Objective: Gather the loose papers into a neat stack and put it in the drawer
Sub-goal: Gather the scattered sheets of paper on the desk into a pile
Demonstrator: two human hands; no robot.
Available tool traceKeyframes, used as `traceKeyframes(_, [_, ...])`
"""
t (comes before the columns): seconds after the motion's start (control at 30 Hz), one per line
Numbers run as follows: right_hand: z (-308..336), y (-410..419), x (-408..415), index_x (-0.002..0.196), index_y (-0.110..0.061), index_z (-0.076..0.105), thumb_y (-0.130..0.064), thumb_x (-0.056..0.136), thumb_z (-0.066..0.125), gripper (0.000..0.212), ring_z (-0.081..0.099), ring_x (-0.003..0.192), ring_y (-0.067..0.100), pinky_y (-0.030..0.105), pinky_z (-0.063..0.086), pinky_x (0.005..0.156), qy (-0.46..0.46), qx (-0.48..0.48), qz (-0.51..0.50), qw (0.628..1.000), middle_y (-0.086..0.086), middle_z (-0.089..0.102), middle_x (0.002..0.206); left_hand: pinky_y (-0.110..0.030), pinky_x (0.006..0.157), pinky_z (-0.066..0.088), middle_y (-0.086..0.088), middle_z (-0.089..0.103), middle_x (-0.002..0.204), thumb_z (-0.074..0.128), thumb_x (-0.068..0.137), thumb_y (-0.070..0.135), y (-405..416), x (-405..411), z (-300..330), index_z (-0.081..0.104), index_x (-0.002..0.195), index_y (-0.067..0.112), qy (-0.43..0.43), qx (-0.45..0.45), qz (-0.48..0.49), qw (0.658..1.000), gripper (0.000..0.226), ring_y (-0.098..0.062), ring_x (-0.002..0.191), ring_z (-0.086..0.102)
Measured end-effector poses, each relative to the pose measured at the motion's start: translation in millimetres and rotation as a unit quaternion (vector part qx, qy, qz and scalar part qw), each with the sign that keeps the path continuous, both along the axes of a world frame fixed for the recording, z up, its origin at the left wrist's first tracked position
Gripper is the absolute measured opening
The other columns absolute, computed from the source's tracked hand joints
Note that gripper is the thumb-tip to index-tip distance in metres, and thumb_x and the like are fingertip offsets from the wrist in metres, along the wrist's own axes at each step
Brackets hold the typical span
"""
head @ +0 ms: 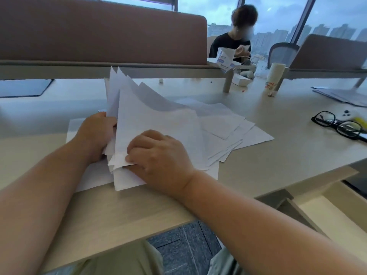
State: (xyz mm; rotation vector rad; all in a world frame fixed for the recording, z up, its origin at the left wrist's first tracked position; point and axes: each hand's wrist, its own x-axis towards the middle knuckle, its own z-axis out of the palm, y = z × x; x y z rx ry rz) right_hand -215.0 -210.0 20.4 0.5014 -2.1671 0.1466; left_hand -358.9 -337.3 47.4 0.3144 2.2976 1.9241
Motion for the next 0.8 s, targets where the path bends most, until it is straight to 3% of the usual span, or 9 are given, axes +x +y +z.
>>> traceKeyframes(0.1, [0,-2,-7,0.069,-0.014,0.070,-0.039,0.088,0.075,0.032,0.063,0.085,0.025,0.034,0.048,0.056,-0.047,-0.063,-0.021,0.997,-0.002,0.070,0.086,-0.039,0.070,0.046,-0.016,0.065,0.091,0.058,0.102,0.027,4,7,7,0.061,0.092,0.007,-0.019,0.024,0.023,0.999,0.021,-0.035,0.081,0.061])
traceKeyframes(0.2, [-2,-2,-9,0.071,-0.012,0.069,-0.036,0.087,0.081,0.032,0.061,0.085,0.025,0.032,0.046,0.062,-0.106,-0.081,-0.012,0.991,0.000,0.067,0.085,-0.046,0.082,0.060,-0.012,0.076,0.097,0.071,0.094,0.046,4,2,5,0.068,0.102,0.014,-0.088,0.033,-0.038,0.995,0.033,-0.035,0.087,0.073])
traceKeyframes(0.37, [0,3,-6,0.097,-0.013,0.077,-0.029,0.100,0.066,0.020,0.059,0.104,0.027,0.038,0.047,0.089,-0.193,-0.043,0.015,0.980,0.001,0.071,0.108,-0.054,0.085,0.062,-0.012,0.077,0.103,0.085,0.084,0.020,1,-3,-1,0.069,0.106,0.016,-0.032,-0.088,-0.061,0.994,0.028,-0.037,0.092,0.075])
traceKeyframes(0.47, [10,15,2,0.123,-0.025,0.073,-0.044,0.101,0.059,0.031,0.050,0.129,0.020,0.038,0.035,0.109,-0.293,-0.048,0.000,0.955,-0.004,0.062,0.135,-0.046,0.079,0.060,-0.010,0.074,0.106,0.081,0.089,0.017,2,-1,1,0.066,0.119,0.014,-0.024,-0.090,-0.057,0.994,0.034,-0.034,0.093,0.072])
traceKeyframes(0.53, [19,33,9,0.133,-0.028,0.067,-0.048,0.103,0.053,0.039,0.043,0.139,0.018,0.039,0.028,0.114,-0.325,-0.091,-0.009,0.941,-0.003,0.056,0.146,-0.045,0.081,0.059,-0.012,0.074,0.109,0.074,0.093,0.013,1,-4,0,0.066,0.122,0.013,-0.023,-0.073,-0.049,0.996,0.030,-0.034,0.092,0.072])
traceKeyframes(0.6, [24,62,14,0.137,-0.029,0.064,-0.049,0.105,0.049,0.041,0.042,0.141,0.017,0.040,0.028,0.117,-0.308,-0.130,-0.077,0.939,-0.003,0.053,0.150,-0.047,0.081,0.060,-0.014,0.074,0.107,0.069,0.094,0.010,2,-3,1,0.067,0.115,0.014,-0.027,-0.062,-0.048,0.997,0.021,-0.035,0.089,0.072])
traceKeyframes(0.67, [26,101,15,0.143,-0.029,0.056,-0.051,0.101,0.054,0.047,0.041,0.142,0.020,0.046,0.032,0.119,-0.292,-0.153,-0.211,0.920,-0.004,0.048,0.154,-0.058,0.086,0.061,-0.014,0.075,0.104,0.068,0.089,0.013,1,-5,1,0.069,0.103,0.018,-0.026,-0.068,-0.047,0.996,0.015,-0.038,0.090,0.074])
traceKeyframes(0.73, [27,141,15,0.151,-0.027,0.045,-0.057,0.096,0.058,0.064,0.041,0.143,0.028,0.048,0.035,0.118,-0.314,-0.168,-0.352,0.865,0.002,0.043,0.157,-0.064,0.090,0.059,-0.015,0.076,0.104,0.065,0.088,0.012,0,-3,1,0.068,0.097,0.019,-0.030,-0.068,-0.046,0.996,0.011,-0.040,0.092,0.075])
traceKeyframes(0.8, [29,175,17,0.155,-0.021,0.035,-0.071,0.087,0.060,0.088,0.042,0.141,0.037,0.051,0.038,0.116,-0.370,-0.187,-0.463,0.784,0.011,0.038,0.158,-0.064,0.091,0.059,-0.016,0.075,0.105,0.063,0.092,0.010,2,-1,2,0.067,0.098,0.018,-0.039,-0.065,-0.054,0.996,0.012,-0.041,0.093,0.075])
